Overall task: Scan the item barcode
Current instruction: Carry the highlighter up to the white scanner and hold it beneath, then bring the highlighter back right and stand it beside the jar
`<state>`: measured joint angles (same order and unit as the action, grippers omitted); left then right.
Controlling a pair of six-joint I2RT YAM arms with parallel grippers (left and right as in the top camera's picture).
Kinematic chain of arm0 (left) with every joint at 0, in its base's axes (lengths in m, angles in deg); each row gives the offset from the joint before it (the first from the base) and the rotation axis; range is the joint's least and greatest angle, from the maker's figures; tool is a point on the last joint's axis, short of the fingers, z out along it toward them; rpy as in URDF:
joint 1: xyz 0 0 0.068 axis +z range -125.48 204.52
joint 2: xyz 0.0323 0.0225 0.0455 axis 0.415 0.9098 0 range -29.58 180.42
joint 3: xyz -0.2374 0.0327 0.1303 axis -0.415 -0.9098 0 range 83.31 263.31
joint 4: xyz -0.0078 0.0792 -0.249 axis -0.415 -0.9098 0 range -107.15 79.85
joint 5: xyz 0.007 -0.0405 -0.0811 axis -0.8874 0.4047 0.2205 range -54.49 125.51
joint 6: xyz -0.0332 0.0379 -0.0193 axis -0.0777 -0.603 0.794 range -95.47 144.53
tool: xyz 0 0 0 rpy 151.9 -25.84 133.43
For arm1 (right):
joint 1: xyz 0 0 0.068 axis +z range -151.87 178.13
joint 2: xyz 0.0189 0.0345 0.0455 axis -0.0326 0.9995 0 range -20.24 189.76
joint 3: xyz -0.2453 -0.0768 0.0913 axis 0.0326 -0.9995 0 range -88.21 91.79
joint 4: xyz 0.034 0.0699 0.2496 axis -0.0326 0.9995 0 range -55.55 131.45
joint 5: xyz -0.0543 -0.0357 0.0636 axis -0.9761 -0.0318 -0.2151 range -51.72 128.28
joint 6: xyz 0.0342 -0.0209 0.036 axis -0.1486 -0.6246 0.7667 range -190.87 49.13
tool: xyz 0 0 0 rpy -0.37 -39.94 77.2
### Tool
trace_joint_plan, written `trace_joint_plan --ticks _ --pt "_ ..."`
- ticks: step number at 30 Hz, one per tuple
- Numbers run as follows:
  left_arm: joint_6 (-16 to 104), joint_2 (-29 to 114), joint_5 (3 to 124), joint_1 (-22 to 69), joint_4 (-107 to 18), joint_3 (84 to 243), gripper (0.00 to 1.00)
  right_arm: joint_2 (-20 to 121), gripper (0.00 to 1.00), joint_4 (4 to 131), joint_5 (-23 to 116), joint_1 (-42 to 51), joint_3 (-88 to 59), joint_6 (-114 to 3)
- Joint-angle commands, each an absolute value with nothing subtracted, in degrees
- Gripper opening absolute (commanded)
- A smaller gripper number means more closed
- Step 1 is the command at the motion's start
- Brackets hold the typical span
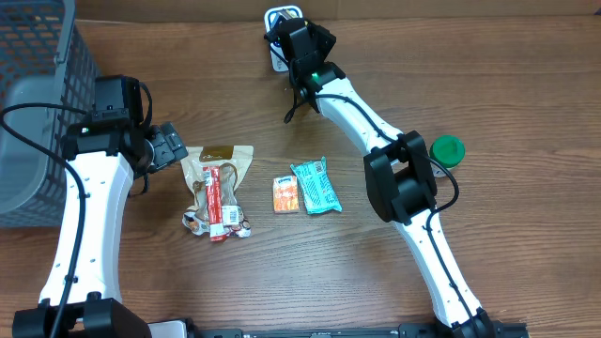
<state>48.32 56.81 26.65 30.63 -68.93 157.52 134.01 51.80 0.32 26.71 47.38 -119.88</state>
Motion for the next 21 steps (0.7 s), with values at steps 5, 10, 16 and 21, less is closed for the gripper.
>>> trace_joint_plan --ticks 5,10,16,21 --pt "48.1 57.2 26.1 30.4 -69.0 157.4 1.00 131.4 0.04 51.4 -0.7 28.0 47.9 -118.6" --pt "48.1 57.2 26.1 30.4 -69.0 157.4 1.00 124.5 0.04 54.3 -0.6 28.1 47.9 -111.9" --pt "48.1 57.2 26.1 30.4 -69.0 157.4 1.00 112.6 0.04 67.8 -0.6 28.0 47.9 -102.2" --pt "48.1 57.2 26.1 30.4 -69.0 157.4 1.00 103.5 0.04 88.1 3.6 26.1 47.9 -85.1"
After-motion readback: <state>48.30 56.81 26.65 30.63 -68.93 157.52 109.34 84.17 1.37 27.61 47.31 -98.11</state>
